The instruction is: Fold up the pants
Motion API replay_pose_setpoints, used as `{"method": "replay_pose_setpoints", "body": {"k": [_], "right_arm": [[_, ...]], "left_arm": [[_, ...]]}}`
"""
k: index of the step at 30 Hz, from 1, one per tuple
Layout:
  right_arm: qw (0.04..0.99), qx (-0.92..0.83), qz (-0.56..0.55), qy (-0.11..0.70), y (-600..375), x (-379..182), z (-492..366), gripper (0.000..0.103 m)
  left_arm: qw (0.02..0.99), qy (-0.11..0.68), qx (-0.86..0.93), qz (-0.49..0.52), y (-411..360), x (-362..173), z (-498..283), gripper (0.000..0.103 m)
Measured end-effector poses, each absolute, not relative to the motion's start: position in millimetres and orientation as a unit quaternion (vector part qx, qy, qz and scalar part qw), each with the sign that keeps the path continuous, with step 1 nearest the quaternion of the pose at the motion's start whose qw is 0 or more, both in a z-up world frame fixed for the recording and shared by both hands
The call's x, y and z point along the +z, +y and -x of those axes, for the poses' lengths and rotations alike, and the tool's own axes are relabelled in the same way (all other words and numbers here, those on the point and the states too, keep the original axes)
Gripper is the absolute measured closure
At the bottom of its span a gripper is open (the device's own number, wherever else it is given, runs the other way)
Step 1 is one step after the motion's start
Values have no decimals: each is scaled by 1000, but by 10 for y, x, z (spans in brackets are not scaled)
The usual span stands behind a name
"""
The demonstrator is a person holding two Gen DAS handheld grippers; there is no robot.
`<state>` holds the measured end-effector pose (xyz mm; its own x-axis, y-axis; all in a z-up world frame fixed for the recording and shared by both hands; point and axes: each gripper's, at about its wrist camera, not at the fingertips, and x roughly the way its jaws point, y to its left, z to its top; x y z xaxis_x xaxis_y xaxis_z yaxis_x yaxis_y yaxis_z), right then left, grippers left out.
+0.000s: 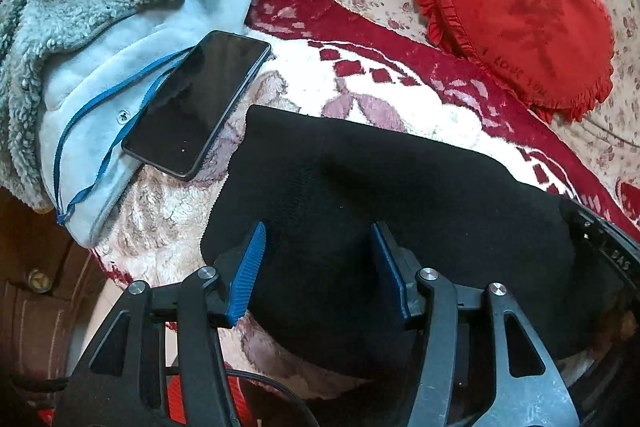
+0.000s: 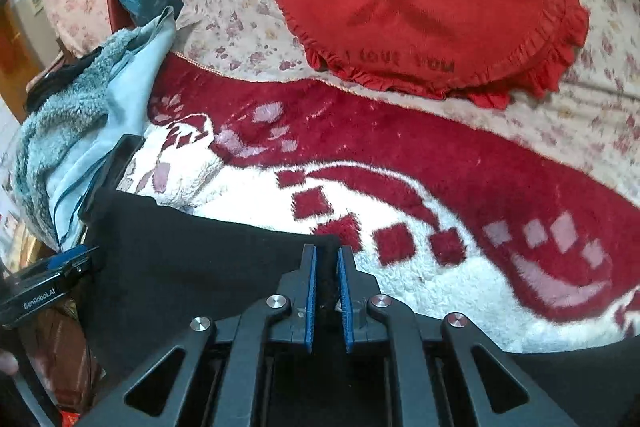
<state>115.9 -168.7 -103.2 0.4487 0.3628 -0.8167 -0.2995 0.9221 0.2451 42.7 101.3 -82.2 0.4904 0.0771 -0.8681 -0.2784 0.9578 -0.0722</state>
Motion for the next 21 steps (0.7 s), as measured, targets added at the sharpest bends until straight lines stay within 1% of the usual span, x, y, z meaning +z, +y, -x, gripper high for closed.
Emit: {"method": "replay_pose_setpoints", "body": {"k": [6, 10, 13, 21], "right_arm": [[862, 178, -60, 470, -1886, -748, -972, 90], [862, 184, -65, 468, -1993, -631, -742, 81], [856, 197, -61, 475, -2009, -641, -566, 78], [852, 185, -59, 485, -2195, -714, -309, 77]], "left_arm": [[860, 489, 101, 104, 973, -693, -343, 50], [868, 477, 95, 101, 897, -566, -270, 50], [872, 472, 85, 97, 796, -484, -231, 50], [880, 467, 57, 68, 436, -369, -200, 50]]}}
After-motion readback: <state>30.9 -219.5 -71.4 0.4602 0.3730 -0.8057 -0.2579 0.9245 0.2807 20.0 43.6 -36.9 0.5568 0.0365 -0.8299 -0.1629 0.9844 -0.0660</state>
